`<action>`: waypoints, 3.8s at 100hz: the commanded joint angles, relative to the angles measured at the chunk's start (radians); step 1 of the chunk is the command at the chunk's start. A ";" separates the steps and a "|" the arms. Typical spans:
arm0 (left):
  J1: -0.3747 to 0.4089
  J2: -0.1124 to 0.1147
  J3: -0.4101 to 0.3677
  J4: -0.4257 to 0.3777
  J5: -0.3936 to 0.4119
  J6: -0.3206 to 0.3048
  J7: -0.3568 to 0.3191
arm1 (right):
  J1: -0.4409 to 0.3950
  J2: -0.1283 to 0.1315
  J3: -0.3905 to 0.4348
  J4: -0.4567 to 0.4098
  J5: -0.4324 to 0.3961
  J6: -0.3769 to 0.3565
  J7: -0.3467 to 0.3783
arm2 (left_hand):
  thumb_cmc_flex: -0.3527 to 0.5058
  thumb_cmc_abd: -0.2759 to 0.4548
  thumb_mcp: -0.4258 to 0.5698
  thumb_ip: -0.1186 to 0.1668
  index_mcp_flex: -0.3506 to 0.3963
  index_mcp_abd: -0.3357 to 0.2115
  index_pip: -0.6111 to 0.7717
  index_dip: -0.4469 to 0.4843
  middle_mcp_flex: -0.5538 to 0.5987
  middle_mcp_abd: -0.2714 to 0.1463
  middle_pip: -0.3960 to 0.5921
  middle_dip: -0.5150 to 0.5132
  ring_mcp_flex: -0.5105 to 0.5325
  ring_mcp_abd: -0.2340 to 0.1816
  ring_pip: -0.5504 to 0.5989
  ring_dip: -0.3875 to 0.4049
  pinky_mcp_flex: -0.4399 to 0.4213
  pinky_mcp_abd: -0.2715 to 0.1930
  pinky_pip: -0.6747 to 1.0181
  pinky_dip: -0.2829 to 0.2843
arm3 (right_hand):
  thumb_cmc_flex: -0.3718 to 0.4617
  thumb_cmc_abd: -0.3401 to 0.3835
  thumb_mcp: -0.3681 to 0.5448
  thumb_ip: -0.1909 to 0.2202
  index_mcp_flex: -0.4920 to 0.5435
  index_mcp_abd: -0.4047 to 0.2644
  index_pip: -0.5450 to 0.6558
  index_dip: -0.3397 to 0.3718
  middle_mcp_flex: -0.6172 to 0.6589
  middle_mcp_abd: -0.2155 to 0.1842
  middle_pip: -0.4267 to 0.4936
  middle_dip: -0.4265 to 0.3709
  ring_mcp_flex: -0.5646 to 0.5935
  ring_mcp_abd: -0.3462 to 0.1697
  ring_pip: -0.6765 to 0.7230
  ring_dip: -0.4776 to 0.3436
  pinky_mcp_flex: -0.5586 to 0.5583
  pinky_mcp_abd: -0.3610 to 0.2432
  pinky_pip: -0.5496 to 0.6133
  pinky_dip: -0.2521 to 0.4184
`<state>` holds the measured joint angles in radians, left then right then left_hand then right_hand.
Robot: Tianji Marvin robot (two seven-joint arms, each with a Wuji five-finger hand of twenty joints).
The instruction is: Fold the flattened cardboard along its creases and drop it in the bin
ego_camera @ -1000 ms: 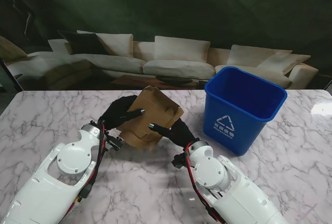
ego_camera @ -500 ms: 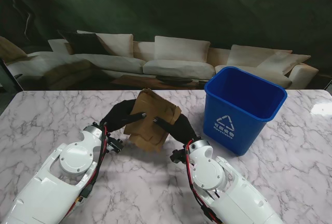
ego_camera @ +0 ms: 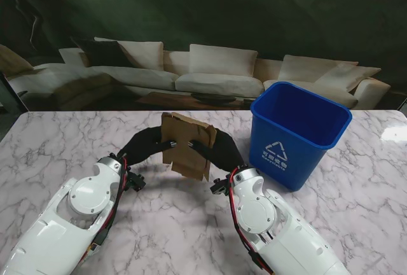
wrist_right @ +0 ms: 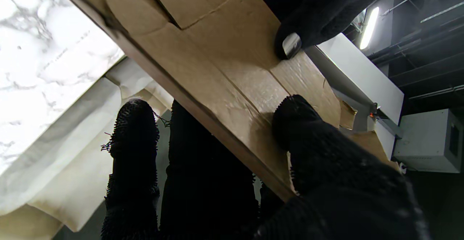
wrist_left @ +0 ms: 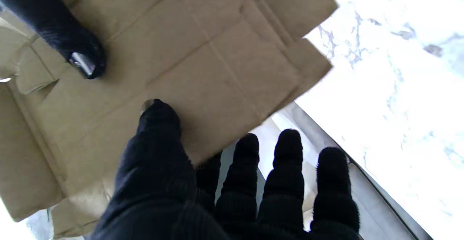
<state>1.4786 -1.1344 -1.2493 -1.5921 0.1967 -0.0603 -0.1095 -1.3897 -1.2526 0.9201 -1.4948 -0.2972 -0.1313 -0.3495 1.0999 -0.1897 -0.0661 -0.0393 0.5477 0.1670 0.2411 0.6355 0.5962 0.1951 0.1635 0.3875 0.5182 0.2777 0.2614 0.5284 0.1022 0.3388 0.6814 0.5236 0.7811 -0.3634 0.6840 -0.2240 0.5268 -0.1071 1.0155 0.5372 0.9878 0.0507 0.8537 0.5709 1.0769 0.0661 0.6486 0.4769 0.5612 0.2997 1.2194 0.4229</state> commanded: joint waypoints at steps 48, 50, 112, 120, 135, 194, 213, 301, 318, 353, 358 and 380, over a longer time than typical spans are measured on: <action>0.006 0.009 -0.021 0.022 0.044 0.051 0.005 | 0.055 0.074 0.206 -0.183 -0.174 -0.066 0.128 | -0.028 0.199 0.038 0.028 -0.003 0.046 -0.043 -0.012 -0.057 0.055 -0.078 -0.026 -0.042 0.033 -0.016 0.003 -0.021 0.021 -0.022 0.060 | 0.080 0.054 0.152 0.019 0.105 -0.235 0.078 0.071 0.063 -0.089 0.101 0.059 0.047 -0.014 -0.014 0.016 0.023 -0.038 0.006 -0.003; 0.005 0.010 -0.019 0.024 0.048 0.053 0.003 | 0.051 0.078 0.220 -0.195 -0.180 -0.070 0.136 | -0.028 0.200 0.039 0.028 -0.003 0.048 -0.043 -0.012 -0.057 0.055 -0.078 -0.025 -0.041 0.034 -0.015 0.004 -0.020 0.021 -0.020 0.063 | 0.079 0.054 0.151 0.019 0.105 -0.235 0.078 0.072 0.063 -0.090 0.100 0.059 0.047 -0.014 -0.015 0.016 0.023 -0.038 0.006 -0.003; 0.011 0.018 -0.016 0.017 0.080 0.070 -0.018 | -0.069 0.138 0.608 -0.291 -0.262 -0.222 0.291 | -0.038 0.218 0.037 0.029 0.008 0.063 -0.052 -0.014 -0.043 0.058 -0.064 0.016 -0.043 0.048 0.012 0.047 -0.029 0.025 0.001 0.087 | 0.079 0.051 0.135 0.023 0.118 -0.241 0.059 0.062 0.072 -0.095 0.060 0.055 0.041 -0.017 -0.062 0.016 0.002 -0.044 -0.018 -0.009; 0.009 0.019 -0.015 0.019 0.085 0.067 -0.020 | -0.079 0.141 0.637 -0.289 -0.260 -0.220 0.305 | -0.039 0.219 0.037 0.029 0.009 0.063 -0.053 -0.014 -0.044 0.057 -0.066 0.017 -0.043 0.048 0.011 0.048 -0.029 0.025 0.001 0.087 | 0.078 0.050 0.136 0.022 0.120 -0.239 0.056 0.061 0.076 -0.090 0.051 0.053 0.040 -0.014 -0.067 0.017 -0.003 -0.039 -0.021 -0.007; 0.013 0.020 -0.014 0.012 0.083 0.072 -0.024 | -0.089 0.147 0.674 -0.265 -0.295 -0.225 0.309 | -0.039 0.219 0.037 0.029 0.008 0.062 -0.053 -0.015 -0.044 0.057 -0.066 0.019 -0.044 0.048 0.010 0.049 -0.030 0.025 0.000 0.087 | 0.076 0.049 0.133 0.021 0.123 -0.237 0.048 0.057 0.078 -0.091 0.028 0.046 0.035 -0.015 -0.087 0.014 -0.012 -0.037 -0.028 -0.005; 0.018 0.024 -0.005 -0.001 0.101 0.080 -0.038 | -0.045 0.164 0.676 -0.106 -0.370 -0.165 0.342 | -0.048 0.232 0.036 0.030 -0.010 0.064 -0.068 -0.027 -0.053 0.055 -0.070 0.019 -0.050 0.048 0.004 0.048 -0.034 0.024 -0.006 0.087 | -0.054 0.059 -0.109 0.047 0.014 -0.118 -0.131 -0.278 -0.169 -0.057 -0.336 -0.191 -0.258 -0.020 -0.390 -0.111 -0.259 -0.001 -0.202 0.009; 0.016 0.025 -0.001 0.001 0.101 0.081 -0.040 | -0.043 0.174 0.681 -0.112 -0.379 -0.133 0.399 | -0.053 0.238 0.035 0.030 -0.019 0.067 -0.076 -0.039 -0.057 0.055 -0.070 0.018 -0.052 0.047 0.003 0.047 -0.035 0.023 -0.008 0.087 | -0.341 0.066 -0.117 0.119 -0.039 -0.018 -0.474 -0.168 -0.361 -0.017 -0.439 -0.311 -0.464 -0.002 -0.494 -0.202 -0.393 -0.028 -0.319 -0.029; 0.019 0.027 -0.002 -0.003 0.118 0.087 -0.041 | -0.037 0.180 0.547 -0.263 -0.362 -0.276 0.445 | -0.059 0.251 0.034 0.030 -0.022 0.070 -0.073 -0.063 -0.076 0.053 -0.074 0.015 -0.067 0.045 -0.008 0.041 -0.043 0.019 -0.019 0.088 | -0.441 0.078 -0.253 0.140 -0.129 0.008 -0.573 -0.169 -0.483 -0.012 -0.488 -0.339 -0.571 0.002 -0.535 -0.257 -0.464 -0.009 -0.389 -0.071; 0.019 0.027 -0.001 -0.001 0.120 0.084 -0.041 | -0.023 0.177 0.416 -0.283 -0.331 -0.281 0.452 | -0.060 0.252 0.034 0.030 -0.024 0.069 -0.074 -0.065 -0.078 0.054 -0.074 0.015 -0.069 0.046 -0.010 0.038 -0.044 0.018 -0.022 0.088 | -0.429 0.187 -0.332 0.152 -0.137 0.012 -0.604 -0.169 -0.511 0.009 -0.515 -0.351 -0.584 0.013 -0.538 -0.259 -0.486 0.007 -0.390 -0.081; 0.027 0.029 -0.005 -0.004 0.123 0.065 -0.044 | 0.051 0.139 0.118 -0.162 -0.235 -0.198 0.366 | -0.063 0.260 0.033 0.029 -0.027 0.070 -0.077 -0.073 -0.079 0.054 -0.074 0.014 -0.071 0.045 -0.011 0.036 -0.045 0.017 -0.025 0.091 | -0.420 0.233 -0.369 0.157 -0.172 0.042 -0.640 -0.168 -0.536 0.019 -0.523 -0.355 -0.594 0.018 -0.544 -0.259 -0.494 0.012 -0.401 -0.095; 0.027 0.029 -0.003 -0.003 0.121 0.066 -0.046 | 0.063 0.135 0.086 -0.132 -0.232 -0.184 0.356 | -0.064 0.261 0.032 0.029 -0.027 0.070 -0.077 -0.074 -0.079 0.053 -0.074 0.014 -0.072 0.045 -0.011 0.036 -0.045 0.017 -0.025 0.091 | -0.420 0.239 -0.374 0.157 -0.184 0.050 -0.647 -0.169 -0.542 0.020 -0.522 -0.354 -0.597 0.019 -0.545 -0.259 -0.495 0.010 -0.400 -0.095; 0.013 0.025 0.018 -0.010 0.100 0.077 -0.042 | 0.107 0.121 -0.021 -0.008 -0.167 -0.094 0.370 | -0.064 0.264 0.032 0.029 -0.029 0.070 -0.076 -0.076 -0.079 0.052 -0.073 0.014 -0.073 0.043 -0.012 0.035 -0.045 0.015 -0.027 0.092 | -0.400 0.290 -0.430 0.161 -0.263 0.099 -0.699 -0.165 -0.613 0.031 -0.514 -0.352 -0.633 0.023 -0.553 -0.262 -0.523 0.000 -0.423 -0.115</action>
<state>1.4992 -1.1036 -1.2427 -1.5925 0.3061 0.0096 -0.1420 -1.2772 -1.1257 0.9082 -1.5324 -0.4706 -0.2476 -0.0076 1.0507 0.0244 -0.0279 -0.0386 0.5343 0.2279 0.1793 0.5736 0.5455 0.2478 0.0906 0.3929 0.4622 0.3249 0.2650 0.5668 0.0697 0.3497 0.6577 0.5957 0.3763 -0.1210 0.2875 -0.0945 0.3087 -0.0115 0.3427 0.3523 0.4171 0.0763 0.3512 0.2206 0.4738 0.0862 0.1191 0.2287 0.0659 0.3016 0.8229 0.3298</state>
